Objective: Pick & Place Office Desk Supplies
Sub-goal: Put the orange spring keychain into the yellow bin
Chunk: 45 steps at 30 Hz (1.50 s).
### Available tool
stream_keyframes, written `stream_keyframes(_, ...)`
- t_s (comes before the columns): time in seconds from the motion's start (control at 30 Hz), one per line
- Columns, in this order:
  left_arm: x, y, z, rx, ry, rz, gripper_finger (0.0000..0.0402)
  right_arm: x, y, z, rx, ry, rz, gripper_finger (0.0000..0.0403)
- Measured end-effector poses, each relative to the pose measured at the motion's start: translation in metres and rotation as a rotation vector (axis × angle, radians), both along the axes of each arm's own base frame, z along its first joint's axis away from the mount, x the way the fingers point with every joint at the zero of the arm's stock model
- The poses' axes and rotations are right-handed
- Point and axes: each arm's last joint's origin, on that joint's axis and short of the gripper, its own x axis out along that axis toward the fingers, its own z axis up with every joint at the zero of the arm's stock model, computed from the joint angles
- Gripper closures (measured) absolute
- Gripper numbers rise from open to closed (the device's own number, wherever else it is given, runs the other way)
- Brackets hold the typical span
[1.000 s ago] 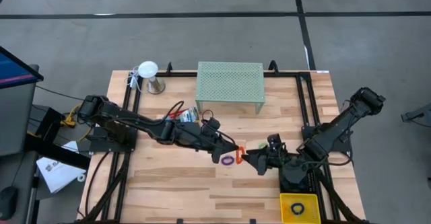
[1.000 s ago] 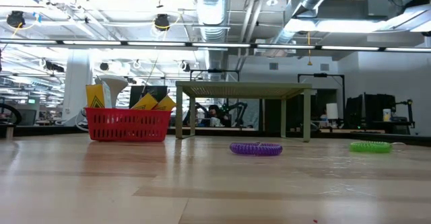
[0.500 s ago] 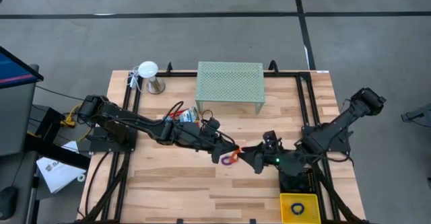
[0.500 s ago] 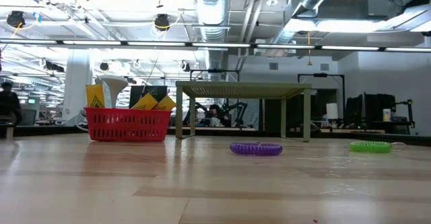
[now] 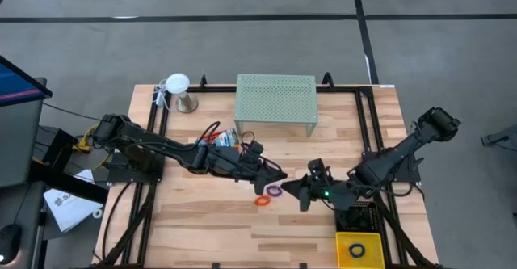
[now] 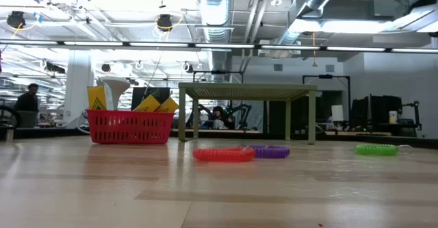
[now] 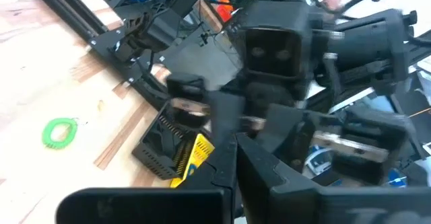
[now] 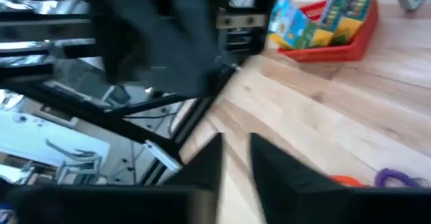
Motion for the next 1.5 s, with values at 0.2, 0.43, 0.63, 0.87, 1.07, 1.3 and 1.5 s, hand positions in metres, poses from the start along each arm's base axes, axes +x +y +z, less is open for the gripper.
stream_keyframes(0.2,0.000,0.000,-0.001,0.004,0.015,0.000,0.0401,-0.006,0.008,0.000,-0.009,-0.005,0.005,0.0399)
stream_keyframes(0.43,-0.001,0.000,-0.003,0.007,0.034,-0.017,0.0401,-0.009,0.013,0.000,-0.008,-0.007,0.023,0.0401)
stream_keyframes(0.63,-0.005,-0.006,-0.014,0.043,0.148,-0.106,0.0401,-0.016,0.022,0.001,0.015,-0.017,0.039,0.0402)
stream_keyframes(0.87,-0.024,-0.040,-0.032,0.214,0.319,-0.325,0.0401,-0.025,0.034,0.004,0.039,-0.063,0.033,0.0402)
stream_keyframes(1.07,-0.051,-0.071,-0.055,0.488,0.520,-0.382,0.0375,-0.031,0.040,0.008,0.043,-0.099,0.010,0.0403)
stream_keyframes(1.3,-0.054,-0.085,-0.081,0.672,0.604,-0.455,0.0246,-0.032,0.041,0.013,0.039,-0.135,0.015,0.0402)
stream_keyframes(1.5,-0.042,-0.088,-0.106,0.730,0.640,-0.430,0.0131,-0.033,0.043,0.014,0.041,-0.145,0.022,0.0363)
